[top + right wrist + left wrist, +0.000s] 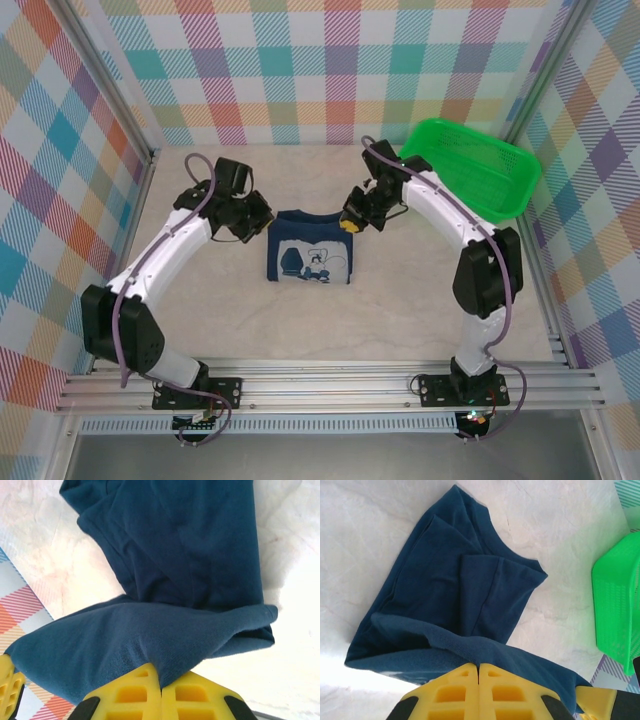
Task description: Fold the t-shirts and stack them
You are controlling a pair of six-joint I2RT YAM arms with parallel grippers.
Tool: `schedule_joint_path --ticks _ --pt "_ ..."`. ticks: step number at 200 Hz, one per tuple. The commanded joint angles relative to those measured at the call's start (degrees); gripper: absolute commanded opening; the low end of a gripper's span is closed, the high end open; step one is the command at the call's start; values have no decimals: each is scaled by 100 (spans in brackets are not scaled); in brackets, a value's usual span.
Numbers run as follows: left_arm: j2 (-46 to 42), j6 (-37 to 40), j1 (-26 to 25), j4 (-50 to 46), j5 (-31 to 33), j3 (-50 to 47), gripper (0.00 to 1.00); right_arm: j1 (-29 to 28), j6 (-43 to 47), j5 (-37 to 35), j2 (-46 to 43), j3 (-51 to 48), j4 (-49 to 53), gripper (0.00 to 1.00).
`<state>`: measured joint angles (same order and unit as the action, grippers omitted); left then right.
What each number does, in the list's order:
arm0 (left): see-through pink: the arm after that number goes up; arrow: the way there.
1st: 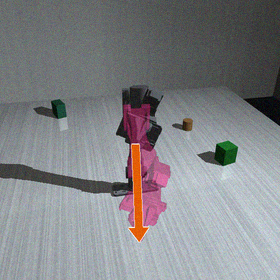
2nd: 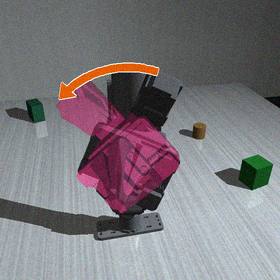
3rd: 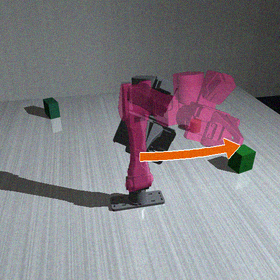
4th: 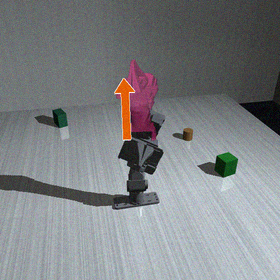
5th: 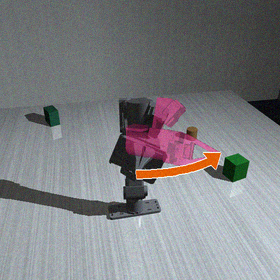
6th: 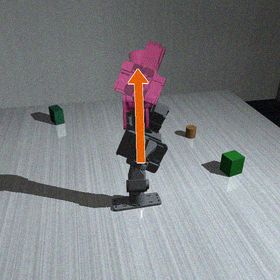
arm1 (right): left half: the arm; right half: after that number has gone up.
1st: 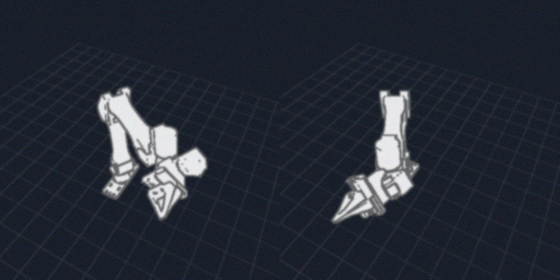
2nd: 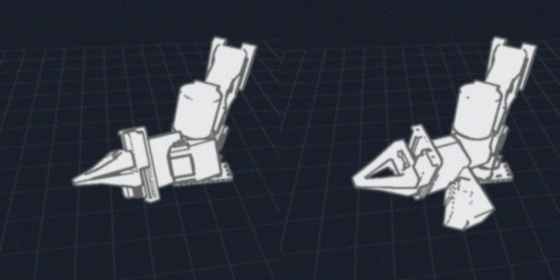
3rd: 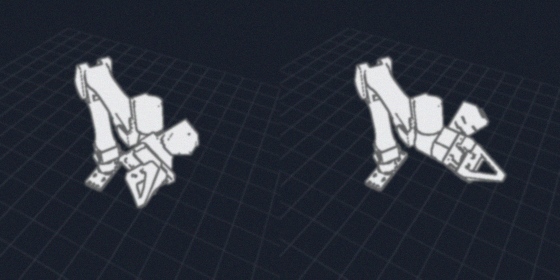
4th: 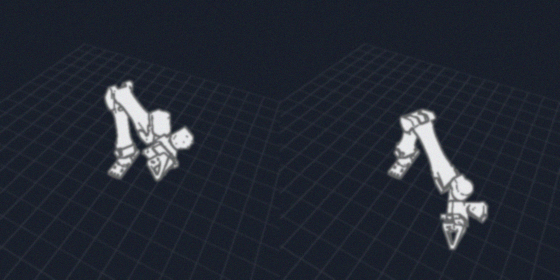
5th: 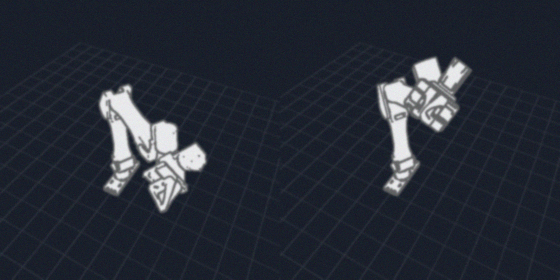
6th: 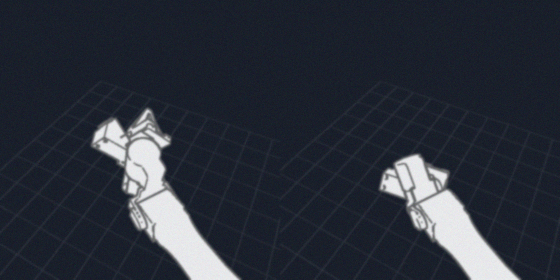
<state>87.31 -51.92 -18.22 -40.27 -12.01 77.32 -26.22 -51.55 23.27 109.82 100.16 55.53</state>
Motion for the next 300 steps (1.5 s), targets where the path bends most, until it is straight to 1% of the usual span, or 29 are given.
schedule_joint_path --ticks 1,45,74,105,111,120,139,155,171,195,224,235,246,255,268,287,294,300 --pt "505 209 166 381 -272 358 0 157 75 181 360 364 -94 1" --pt "1710 476 426 628 -368 1214 0 380 57 388 1293 1104 -314 3" --pt "2334 496 576 838 -393 1497 0 476 66 459 1939 1759 -435 3" --pt "2975 517 685 928 -512 1890 0 539 113 473 2684 2572 -243 3" --pt "3095 528 695 914 -517 2000 0 547 101 471 2793 2674 -209 3" --pt "3258 546 716 847 -485 2173 0 580 84 489 2923 2779 -234 7" --pt "3415 593 741 677 -320 2445 0 609 127 523 3098 3004 -398 7" --pt "3356 559 770 616 -144 2477 0 644 110 582 3230 3252 -477 5" --pt "3272 536 784 609 -71 2481 0 663 93 599 3321 3453 -519 5" --pt "3204 482 808 574 79 2479 0 666 3 664 3363 3533 -841 7" --pt "3492 472 920 377 82 2648 0 682 -138 739 3681 3807 -1037 10" --pt "3521 451 966 389 156 2618 0 676 -182 881 3812 3811 -1319 16" --pt "3528 416 1028 445 207 2576 0 673 -230 1112 3957 3823 -1638 29" --pt "3514 363 1074 484 234 2547 8 671 -176 1146 4095 3966 -1634 36" --pt "3445 345 1104 482 347 2558 18 672 22 1088 4166 4207 -1494 42" --pt "3252 399 1092 352 563 2555 36 682 283 836 3895 4256 -1381 46" --pt "3140 409 1077 298 680 2492 45 687 368 678 3706 4132 -1397 49" --pt "3005 394 1046 255 797 2402 48 688 398 573 3543 3990 -1429 50"
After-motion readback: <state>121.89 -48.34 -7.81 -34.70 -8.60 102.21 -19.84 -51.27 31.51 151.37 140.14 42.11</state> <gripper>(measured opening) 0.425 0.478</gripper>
